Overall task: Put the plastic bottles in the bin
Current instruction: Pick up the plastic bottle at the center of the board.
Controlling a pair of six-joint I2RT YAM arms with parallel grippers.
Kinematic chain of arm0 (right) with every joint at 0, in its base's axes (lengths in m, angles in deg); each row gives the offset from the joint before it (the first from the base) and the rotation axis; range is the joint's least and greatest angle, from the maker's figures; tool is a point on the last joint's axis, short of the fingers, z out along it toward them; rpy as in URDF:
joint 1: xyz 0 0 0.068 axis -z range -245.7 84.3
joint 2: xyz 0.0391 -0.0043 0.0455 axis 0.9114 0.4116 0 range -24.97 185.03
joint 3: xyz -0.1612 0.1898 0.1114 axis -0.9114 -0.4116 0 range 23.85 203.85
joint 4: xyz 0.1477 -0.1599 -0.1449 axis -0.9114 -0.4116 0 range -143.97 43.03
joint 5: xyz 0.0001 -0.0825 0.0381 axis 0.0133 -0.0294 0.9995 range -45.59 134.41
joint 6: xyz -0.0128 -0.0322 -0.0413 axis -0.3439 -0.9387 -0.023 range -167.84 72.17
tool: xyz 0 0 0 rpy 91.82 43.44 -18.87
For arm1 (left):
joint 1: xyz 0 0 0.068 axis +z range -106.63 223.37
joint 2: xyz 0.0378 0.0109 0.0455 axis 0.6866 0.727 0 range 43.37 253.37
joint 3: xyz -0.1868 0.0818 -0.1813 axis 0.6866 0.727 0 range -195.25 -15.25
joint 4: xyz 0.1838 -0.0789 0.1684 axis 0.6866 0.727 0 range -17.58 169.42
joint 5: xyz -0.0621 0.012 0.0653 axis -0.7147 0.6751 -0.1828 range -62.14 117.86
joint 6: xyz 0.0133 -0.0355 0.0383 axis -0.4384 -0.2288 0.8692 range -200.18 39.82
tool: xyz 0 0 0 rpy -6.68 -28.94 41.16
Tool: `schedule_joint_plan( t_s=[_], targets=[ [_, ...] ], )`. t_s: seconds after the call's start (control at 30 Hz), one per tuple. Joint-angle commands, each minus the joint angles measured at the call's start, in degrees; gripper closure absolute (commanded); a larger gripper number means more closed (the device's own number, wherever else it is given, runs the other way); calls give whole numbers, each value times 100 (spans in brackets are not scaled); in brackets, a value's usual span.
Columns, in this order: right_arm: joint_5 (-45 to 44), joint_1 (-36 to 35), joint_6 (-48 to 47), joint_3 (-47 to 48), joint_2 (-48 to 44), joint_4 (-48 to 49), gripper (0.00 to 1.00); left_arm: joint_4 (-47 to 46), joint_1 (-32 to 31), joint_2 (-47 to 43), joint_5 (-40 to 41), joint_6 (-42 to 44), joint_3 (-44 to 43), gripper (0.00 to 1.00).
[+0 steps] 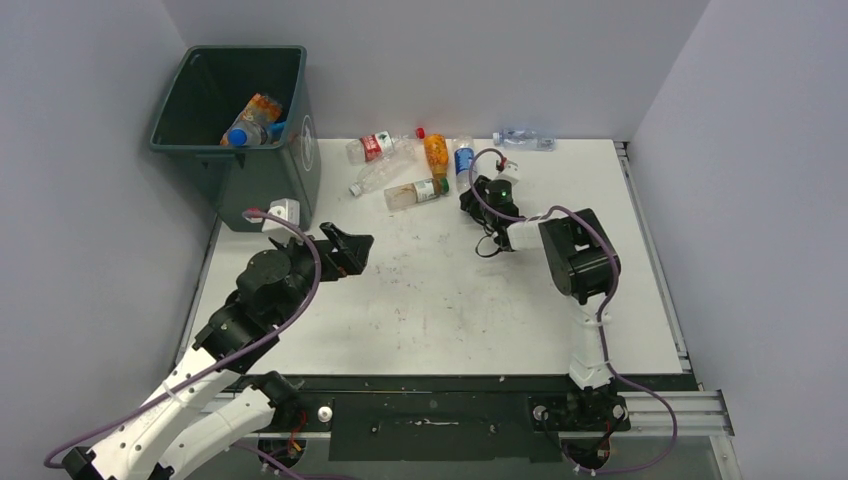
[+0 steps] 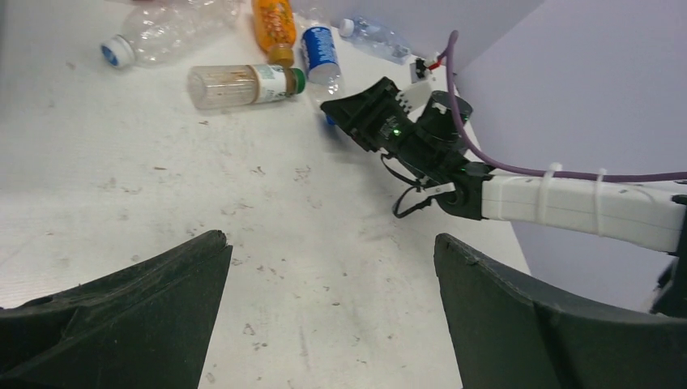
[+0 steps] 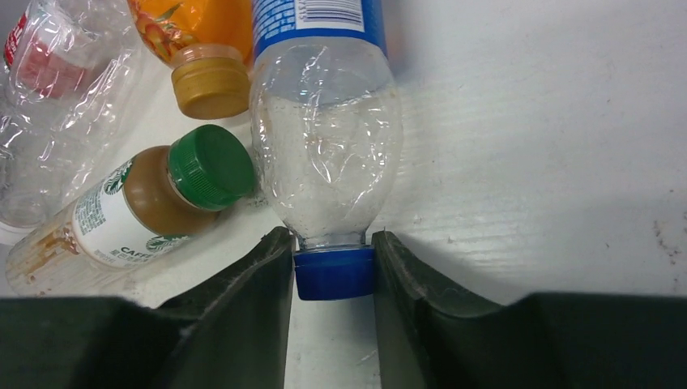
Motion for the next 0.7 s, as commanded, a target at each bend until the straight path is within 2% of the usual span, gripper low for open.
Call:
schedule_joint_plan(
  t_s=[0.0,0.07,0.13,0.23,0.37,0.53,0.67],
  targets=[
    [200,65,-50,-298,-558,-278,82,230,46,-183,673,586,-14,4],
    [219,67,6,-538,-891,-220,90,310,51,-162,835,663,-88,4],
    [218,64,140,-908,-1368,-128,94,365,46,-95,862,771,-266,4],
    [237,-14,372,-1603,-2251,-91,95,218,48,28,858,980,-386,4],
    [353,-235,439,-2522,-3694,-514,95,-385,29,223,478,2067,-418,4],
    [867,-718,-125,-2678,-5311,-2366,95,-942,33,758,-897,3602,-810,4],
    [1522,-951,-662,-2481,-6358,-3792,95,-926,-119,1200,-1629,4837,-1152,4]
  ],
)
